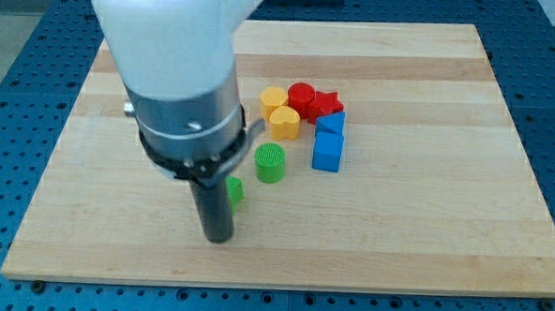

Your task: Slide the green circle slightly left

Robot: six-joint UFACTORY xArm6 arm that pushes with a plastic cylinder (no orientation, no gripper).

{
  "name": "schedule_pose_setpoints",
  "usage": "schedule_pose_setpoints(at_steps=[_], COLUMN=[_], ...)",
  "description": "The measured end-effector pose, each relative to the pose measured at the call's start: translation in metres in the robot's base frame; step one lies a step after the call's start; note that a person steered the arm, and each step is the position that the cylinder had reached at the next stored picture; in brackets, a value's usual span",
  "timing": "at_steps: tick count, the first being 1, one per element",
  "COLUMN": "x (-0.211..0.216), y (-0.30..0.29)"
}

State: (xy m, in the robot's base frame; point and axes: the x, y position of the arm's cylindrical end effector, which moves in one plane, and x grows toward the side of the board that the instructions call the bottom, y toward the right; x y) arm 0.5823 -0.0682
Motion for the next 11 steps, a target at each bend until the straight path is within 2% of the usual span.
schedule_pose_setpoints(at_steps=[1, 2, 4, 6, 8, 10, 11], x=[0.008, -0.025, -0.088, -0.104, -0.104, -0.149, -0.156], y=[0.034, 0.069, 0.084, 0.051, -0.021, -0.018, -0.04])
